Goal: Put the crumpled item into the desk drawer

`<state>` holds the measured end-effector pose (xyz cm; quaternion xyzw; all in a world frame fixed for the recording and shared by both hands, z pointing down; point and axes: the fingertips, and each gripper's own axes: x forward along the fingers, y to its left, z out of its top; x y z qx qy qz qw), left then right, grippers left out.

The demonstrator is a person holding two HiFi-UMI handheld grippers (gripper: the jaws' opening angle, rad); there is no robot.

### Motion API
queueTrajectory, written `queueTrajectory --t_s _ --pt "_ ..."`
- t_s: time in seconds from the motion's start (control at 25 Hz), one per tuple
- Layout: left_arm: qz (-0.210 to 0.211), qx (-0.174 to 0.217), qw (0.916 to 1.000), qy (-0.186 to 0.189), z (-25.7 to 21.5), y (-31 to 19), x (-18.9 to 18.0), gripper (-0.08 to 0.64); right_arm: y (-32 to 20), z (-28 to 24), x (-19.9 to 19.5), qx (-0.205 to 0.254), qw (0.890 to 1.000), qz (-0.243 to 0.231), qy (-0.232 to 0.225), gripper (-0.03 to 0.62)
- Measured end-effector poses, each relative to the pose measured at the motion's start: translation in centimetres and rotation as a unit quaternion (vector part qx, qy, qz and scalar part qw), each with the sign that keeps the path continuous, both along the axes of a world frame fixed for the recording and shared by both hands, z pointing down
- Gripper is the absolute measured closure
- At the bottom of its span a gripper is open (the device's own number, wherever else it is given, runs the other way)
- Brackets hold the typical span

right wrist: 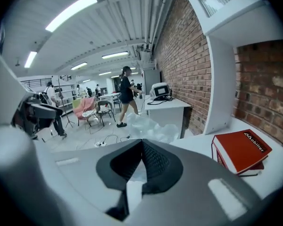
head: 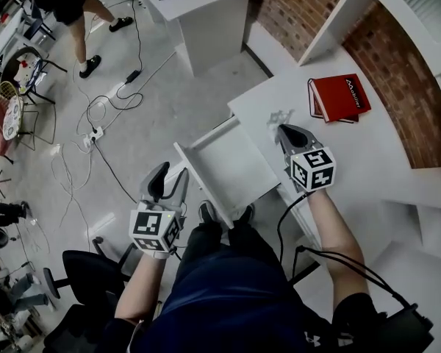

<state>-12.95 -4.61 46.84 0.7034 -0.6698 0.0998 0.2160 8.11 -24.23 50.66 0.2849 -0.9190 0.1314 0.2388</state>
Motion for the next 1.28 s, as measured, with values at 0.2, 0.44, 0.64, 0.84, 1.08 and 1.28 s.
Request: queueTrajectory --t_s 0.2,0.44,0.64,0.84,1.08,1.28 --pt "0.000 -0.001 1.0000 0.000 0.3 0.2 0.3 0.365 1.7 -1.0 -1.8 -0.003 0.999 0.008 -0.040 0.588" --pt "-0.018 -0.014 0.9997 0.002 1.7 1.6 -1.1 0.367 3.1 0.5 -4.4 -0.011 0.999 -0.006 -0.041 0.588" --pt "-0.036 -0.024 0.9990 0.007 2.7 3.0 -2.3 0.365 4.5 2.1 -6.2 -0.016 0.999 -0.022 -0.028 0.588" --pt "-0.047 -0.030 0.9983 0.013 3.4 3.4 -3.1 0.367 5.9 5.1 -7.8 -0.036 0.998 -0.041 -0.008 0.588" --pt "-0.055 -0.042 0.9975 0.017 4.8 3.6 -3.8 0.367 7.5 10.5 -9.6 -0.062 0.995 -0.070 0.035 0.588" --pt "-0.065 -0.056 0.9961 0.020 6.4 3.7 -4.4 0.367 8.3 15.0 -10.9 -0.079 0.990 -0.091 0.068 0.589"
